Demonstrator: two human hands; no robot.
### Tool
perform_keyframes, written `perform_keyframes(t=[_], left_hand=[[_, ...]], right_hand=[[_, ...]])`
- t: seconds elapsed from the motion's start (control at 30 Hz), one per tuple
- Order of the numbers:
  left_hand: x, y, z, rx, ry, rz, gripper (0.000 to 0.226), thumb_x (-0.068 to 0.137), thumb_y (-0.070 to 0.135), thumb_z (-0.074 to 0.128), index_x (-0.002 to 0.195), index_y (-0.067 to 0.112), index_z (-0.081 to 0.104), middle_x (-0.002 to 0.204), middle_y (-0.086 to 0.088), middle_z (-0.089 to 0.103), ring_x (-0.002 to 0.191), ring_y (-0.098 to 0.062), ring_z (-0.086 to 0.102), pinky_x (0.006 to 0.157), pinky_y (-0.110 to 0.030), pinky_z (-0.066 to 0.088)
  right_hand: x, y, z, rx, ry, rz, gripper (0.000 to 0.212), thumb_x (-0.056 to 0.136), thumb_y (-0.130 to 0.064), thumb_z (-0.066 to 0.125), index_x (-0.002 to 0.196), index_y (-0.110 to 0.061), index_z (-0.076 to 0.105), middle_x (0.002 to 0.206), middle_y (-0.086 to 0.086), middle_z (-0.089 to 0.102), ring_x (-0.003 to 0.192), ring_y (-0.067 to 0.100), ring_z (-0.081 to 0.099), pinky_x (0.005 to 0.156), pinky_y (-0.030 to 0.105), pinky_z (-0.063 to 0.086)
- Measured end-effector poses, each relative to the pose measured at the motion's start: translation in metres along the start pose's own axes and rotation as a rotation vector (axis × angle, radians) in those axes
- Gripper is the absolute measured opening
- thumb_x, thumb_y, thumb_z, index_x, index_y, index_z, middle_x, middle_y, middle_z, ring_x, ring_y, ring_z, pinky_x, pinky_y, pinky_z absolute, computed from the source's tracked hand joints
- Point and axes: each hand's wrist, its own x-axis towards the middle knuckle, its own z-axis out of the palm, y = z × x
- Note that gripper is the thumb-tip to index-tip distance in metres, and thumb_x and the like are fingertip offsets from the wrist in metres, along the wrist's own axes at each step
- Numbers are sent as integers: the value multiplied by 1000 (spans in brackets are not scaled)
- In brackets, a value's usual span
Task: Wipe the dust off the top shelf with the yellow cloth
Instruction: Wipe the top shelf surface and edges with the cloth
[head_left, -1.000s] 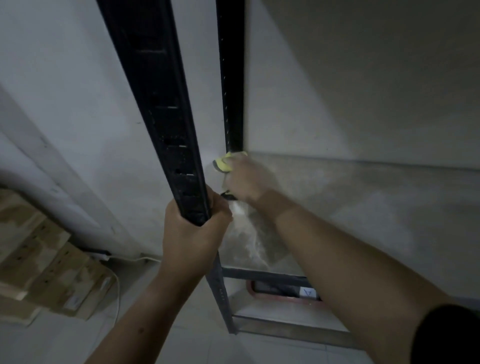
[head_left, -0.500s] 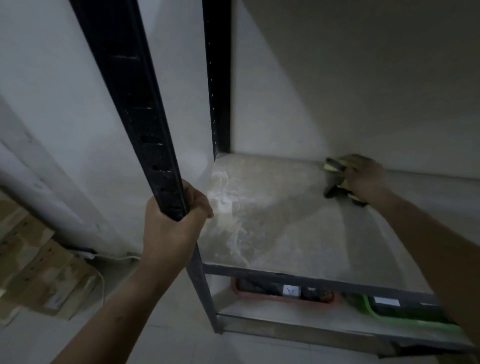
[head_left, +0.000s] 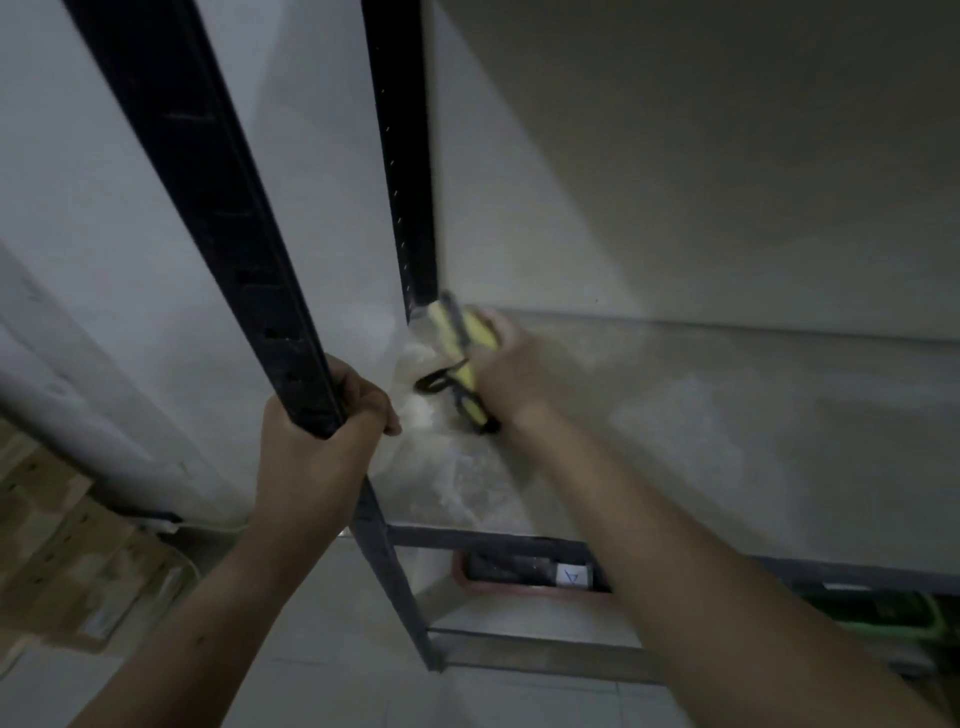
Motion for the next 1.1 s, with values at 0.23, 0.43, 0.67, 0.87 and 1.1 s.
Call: perform_keyframes(t=[0.23,0.43,0.67,0.87,1.1], left_hand=[[-2,3,0,-11,3,-37,7,73,9,54,68,10,51,70,-16,66,68,-17,65,69,-16,51],[-1,2,-1,-41,-9,-11,26,74,10,54,59,30,57,65,-4,67,69,-21,65,71,-18,51],[-1,3,0,-34,10,-12,18,75,9,54,63,23,53,66,-7,66,68,-17,65,73,-15,51],[0,2,-2,-41,-9,-17,27,73,10,53,59,32,59,62,1,67,69,-22,65,70,-21,50],[-1,5,-3,-13,-13,-30,30,74,10,54,57,34,60,61,3,66,71,-27,64,74,-33,50]], right_hand=[[1,45,-209,-687,333,88,45,83,-58,41,121,-35,50,109,5,65,94,32,64,83,42,53],[-43,84,-224,-894,166,2,46,91,-17,59,135,-10,51,139,19,46,118,40,51,96,44,42],[-80,50,-108,-982,36,-156,47,90,-30,52,136,-34,47,148,1,41,123,26,51,101,38,43],[-95,10,-19,-530,-395,-173,46,90,-7,51,133,-22,56,146,0,45,133,19,42,105,16,29],[-76,18,-150,-447,-87,-89,46,94,-8,43,140,-17,45,141,9,48,118,29,54,96,22,41]])
